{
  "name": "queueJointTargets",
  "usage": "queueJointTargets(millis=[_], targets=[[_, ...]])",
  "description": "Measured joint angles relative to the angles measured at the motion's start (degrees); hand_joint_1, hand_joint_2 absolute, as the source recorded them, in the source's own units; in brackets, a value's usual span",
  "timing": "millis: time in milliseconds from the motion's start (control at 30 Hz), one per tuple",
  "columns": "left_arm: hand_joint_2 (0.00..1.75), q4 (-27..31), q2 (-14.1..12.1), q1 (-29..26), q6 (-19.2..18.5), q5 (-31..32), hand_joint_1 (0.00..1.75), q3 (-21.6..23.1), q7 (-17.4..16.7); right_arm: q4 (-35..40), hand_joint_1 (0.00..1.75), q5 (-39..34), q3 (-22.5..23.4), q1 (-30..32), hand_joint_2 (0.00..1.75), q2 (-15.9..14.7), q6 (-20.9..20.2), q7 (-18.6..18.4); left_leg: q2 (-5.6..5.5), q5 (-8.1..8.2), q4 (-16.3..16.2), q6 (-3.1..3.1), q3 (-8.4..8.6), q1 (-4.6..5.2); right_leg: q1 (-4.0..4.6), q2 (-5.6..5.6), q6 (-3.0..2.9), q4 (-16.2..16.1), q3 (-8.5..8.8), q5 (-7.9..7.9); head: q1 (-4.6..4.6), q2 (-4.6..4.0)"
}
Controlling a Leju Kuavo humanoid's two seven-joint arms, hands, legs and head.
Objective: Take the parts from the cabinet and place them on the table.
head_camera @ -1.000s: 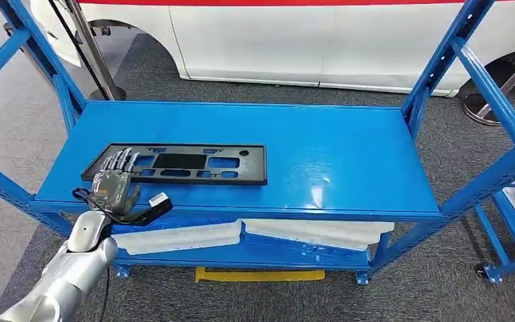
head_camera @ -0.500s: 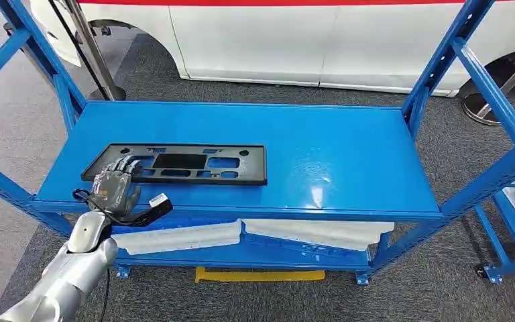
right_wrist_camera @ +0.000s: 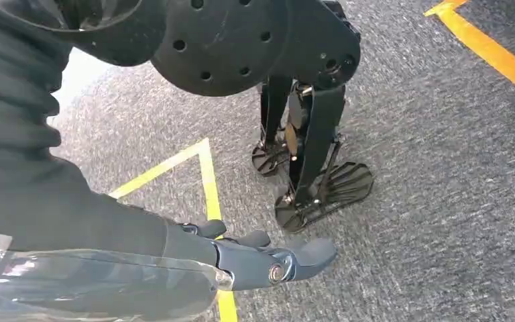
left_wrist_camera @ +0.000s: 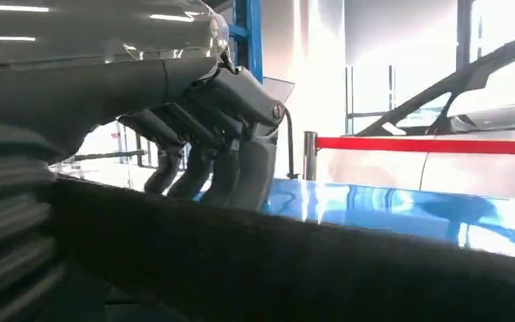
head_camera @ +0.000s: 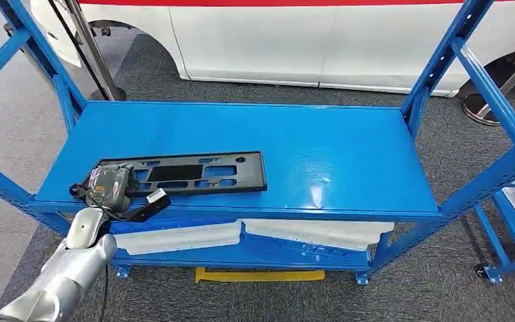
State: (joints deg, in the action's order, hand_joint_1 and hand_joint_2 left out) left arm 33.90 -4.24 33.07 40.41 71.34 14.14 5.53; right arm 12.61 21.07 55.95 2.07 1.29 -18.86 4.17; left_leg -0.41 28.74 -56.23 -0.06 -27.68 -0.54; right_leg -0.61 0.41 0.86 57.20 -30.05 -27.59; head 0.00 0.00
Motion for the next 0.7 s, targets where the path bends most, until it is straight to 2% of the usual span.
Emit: queueJointTargets(millis=[700], targets=[[1.75, -0.7, 0.0, 0.4, 0.0, -0.4, 1.75, 0.0, 0.0, 0.0, 0.0, 0.3, 0.7, 0.0, 1.75, 0.0, 0.0, 0.1, 0.0, 0.0, 0.0, 0.0, 0.02, 0.0, 0.0, 0.0, 0.0, 0.0, 0.01, 0.0, 0.0, 0.0]])
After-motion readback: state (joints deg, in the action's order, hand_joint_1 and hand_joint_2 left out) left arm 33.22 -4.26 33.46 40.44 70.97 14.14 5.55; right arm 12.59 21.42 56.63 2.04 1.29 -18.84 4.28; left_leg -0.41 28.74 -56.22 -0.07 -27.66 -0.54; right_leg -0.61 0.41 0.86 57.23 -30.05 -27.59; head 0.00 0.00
